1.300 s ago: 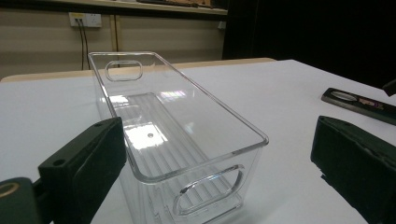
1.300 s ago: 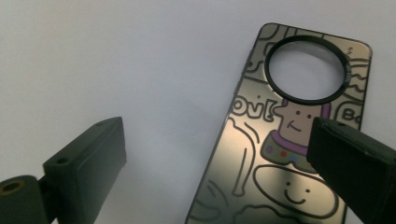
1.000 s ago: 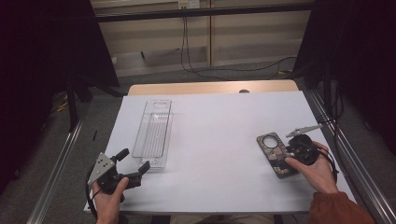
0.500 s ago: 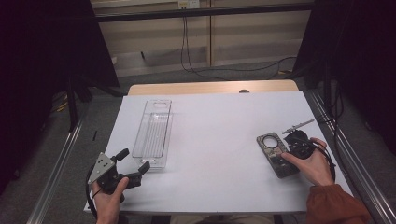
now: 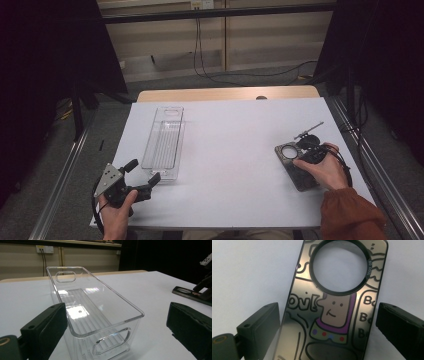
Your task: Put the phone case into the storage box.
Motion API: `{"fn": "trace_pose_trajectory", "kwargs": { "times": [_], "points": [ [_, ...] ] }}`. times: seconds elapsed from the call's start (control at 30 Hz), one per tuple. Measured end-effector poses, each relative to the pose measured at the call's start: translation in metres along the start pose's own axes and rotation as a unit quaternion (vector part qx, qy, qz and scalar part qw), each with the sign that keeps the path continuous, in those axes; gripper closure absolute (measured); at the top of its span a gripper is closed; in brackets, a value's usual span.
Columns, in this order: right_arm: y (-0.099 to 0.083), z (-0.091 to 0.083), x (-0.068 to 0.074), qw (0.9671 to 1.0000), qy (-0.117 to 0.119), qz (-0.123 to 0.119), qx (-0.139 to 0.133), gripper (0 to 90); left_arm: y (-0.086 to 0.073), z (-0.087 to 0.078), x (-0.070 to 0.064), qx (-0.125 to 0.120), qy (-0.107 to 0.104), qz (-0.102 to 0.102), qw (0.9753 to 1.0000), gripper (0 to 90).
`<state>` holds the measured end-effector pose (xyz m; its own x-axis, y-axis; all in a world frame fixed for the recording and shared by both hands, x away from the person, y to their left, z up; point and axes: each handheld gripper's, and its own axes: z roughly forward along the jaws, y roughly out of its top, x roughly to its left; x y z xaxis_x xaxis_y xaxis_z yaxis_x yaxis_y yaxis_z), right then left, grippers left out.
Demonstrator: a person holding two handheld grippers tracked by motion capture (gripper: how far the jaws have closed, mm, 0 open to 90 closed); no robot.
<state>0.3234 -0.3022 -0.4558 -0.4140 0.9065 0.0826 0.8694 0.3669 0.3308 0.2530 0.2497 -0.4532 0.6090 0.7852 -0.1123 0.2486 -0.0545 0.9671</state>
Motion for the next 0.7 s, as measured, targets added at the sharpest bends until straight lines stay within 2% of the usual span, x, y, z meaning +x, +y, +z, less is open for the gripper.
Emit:
{"fn": "trace_pose_trajectory", "kwargs": {
  "times": [0.13,0.2,0.27,0.37,0.53,0.57,0.63,0.7],
  "points": [
    [0.004,0.004,0.002,0.9999,-0.005,-0.009,0.012,3.8,0.000,0.000,0.000,-0.001,-0.002,-0.001,1.0000,3.4],
    [0.006,0.004,0.004,0.9994,-0.018,-0.018,0.025,4.0,0.000,0.000,0.000,-0.001,-0.001,0.000,1.0000,3.4],
    [0.006,0.006,0.003,0.9996,-0.015,-0.014,0.019,4.7,0.000,0.000,0.001,-0.001,-0.002,-0.001,1.0000,3.4],
    [0.007,0.009,0.002,0.9995,-0.014,-0.010,0.028,4.5,0.000,0.000,0.000,-0.001,-0.002,-0.001,1.0000,3.3],
    [0.008,0.013,0.005,0.9990,-0.023,-0.014,0.035,2.6,0.000,0.000,0.000,0.000,-0.004,0.000,1.0000,3.3],
    [0.009,0.014,0.005,0.9990,-0.025,-0.009,0.037,2.5,0.000,0.000,0.000,0.000,-0.004,0.000,1.0000,3.3],
    [0.010,0.015,0.007,0.9985,-0.036,-0.008,0.041,2.1,0.000,0.000,0.000,0.000,-0.004,0.001,1.0000,3.3],
    [0.011,0.015,0.007,0.9984,-0.033,-0.004,0.045,2.6,0.000,-0.001,0.000,0.000,-0.005,0.001,1.0000,3.3]
  ]
}}
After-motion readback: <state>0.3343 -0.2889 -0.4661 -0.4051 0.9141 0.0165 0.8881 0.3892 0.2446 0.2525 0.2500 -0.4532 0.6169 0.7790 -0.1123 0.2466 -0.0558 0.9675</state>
